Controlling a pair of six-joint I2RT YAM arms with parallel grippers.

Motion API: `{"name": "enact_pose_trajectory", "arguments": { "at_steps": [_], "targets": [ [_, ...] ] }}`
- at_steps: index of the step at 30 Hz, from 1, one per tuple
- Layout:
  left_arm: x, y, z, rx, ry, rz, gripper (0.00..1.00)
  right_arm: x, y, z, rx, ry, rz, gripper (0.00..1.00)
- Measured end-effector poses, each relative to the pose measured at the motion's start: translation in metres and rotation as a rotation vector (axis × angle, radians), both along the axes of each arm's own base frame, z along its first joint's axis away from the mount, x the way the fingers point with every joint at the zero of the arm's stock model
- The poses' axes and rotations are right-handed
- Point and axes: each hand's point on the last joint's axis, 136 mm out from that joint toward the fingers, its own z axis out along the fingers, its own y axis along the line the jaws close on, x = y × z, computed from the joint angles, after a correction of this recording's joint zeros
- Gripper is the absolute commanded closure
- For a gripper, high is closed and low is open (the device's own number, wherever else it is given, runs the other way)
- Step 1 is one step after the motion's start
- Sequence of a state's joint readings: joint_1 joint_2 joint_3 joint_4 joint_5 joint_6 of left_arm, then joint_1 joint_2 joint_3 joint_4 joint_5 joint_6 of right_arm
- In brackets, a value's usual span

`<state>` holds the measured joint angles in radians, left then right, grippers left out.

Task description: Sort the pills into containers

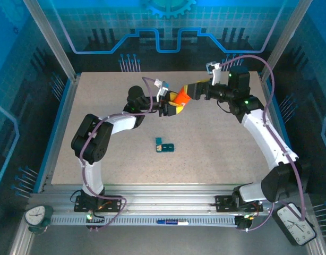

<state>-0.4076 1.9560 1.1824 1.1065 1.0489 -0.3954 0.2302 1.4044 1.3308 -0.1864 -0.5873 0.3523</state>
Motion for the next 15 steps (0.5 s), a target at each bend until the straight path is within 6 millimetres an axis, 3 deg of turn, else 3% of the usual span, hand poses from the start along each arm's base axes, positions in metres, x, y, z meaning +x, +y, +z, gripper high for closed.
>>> {"name": "enact_pose_trajectory", "arguments": {
  "at_steps": [10,15],
  "targets": [
    [-0.003,0.000,-0.003,0.004,0.022,-0.024,1.00,0.006,0.011,-0.022,-0.023,0.058,0.043,0.19],
    [-0.003,0.000,-0.003,0.005,0.024,-0.024,1.00,0.006,0.012,-0.023,-0.021,0.060,0.051,0.35]
  ]
}}
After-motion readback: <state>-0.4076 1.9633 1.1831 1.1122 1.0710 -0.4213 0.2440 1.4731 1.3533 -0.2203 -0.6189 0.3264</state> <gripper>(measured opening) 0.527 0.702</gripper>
